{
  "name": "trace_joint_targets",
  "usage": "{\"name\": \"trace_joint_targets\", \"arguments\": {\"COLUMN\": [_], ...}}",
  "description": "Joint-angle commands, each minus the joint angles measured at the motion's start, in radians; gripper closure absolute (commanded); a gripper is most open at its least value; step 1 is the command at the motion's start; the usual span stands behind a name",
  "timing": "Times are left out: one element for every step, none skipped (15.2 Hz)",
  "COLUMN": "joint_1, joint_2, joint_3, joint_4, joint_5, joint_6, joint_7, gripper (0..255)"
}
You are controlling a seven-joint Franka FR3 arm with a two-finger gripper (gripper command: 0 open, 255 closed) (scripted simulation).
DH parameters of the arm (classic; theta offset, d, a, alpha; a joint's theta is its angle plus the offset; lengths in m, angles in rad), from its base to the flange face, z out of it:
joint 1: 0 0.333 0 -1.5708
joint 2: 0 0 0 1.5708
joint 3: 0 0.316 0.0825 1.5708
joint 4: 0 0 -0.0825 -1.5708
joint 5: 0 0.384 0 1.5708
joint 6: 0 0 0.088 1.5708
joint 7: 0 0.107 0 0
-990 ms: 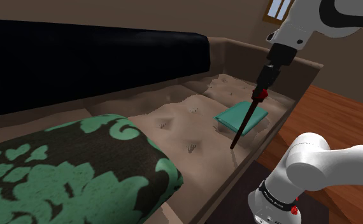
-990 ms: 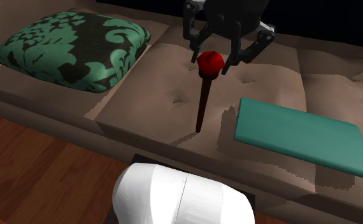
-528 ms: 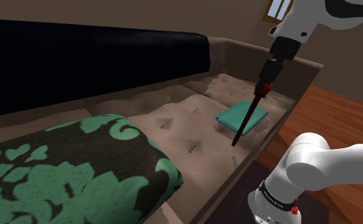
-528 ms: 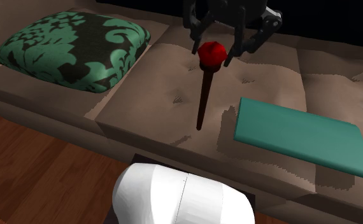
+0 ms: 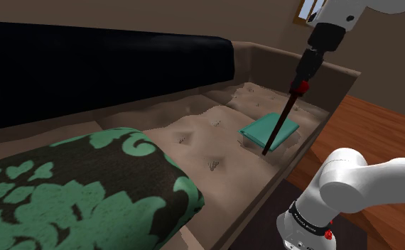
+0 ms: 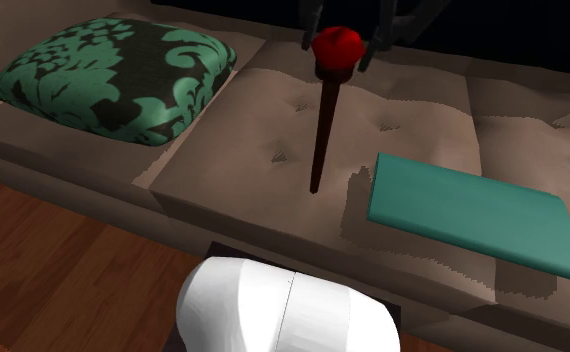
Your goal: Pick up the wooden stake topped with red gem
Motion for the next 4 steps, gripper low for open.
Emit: {"name": "trace_joint_targets", "arguments": {"joint_1": [0.002,0.003,0.003,0.003], "joint_2": [0.02,0.028,0.029,0.03], "joint_3": [-0.003,-0.004,-0.004,-0.004], "joint_4": [0.041,0.061,0.064,0.064], "joint_5": [-0.001,0.0,0.0,0.0], "joint_6": [-0.022,-0.032,-0.034,-0.034], "joint_7": [0.001,0.003,0.003,0.003], "gripper": [255,255,255,255]}}
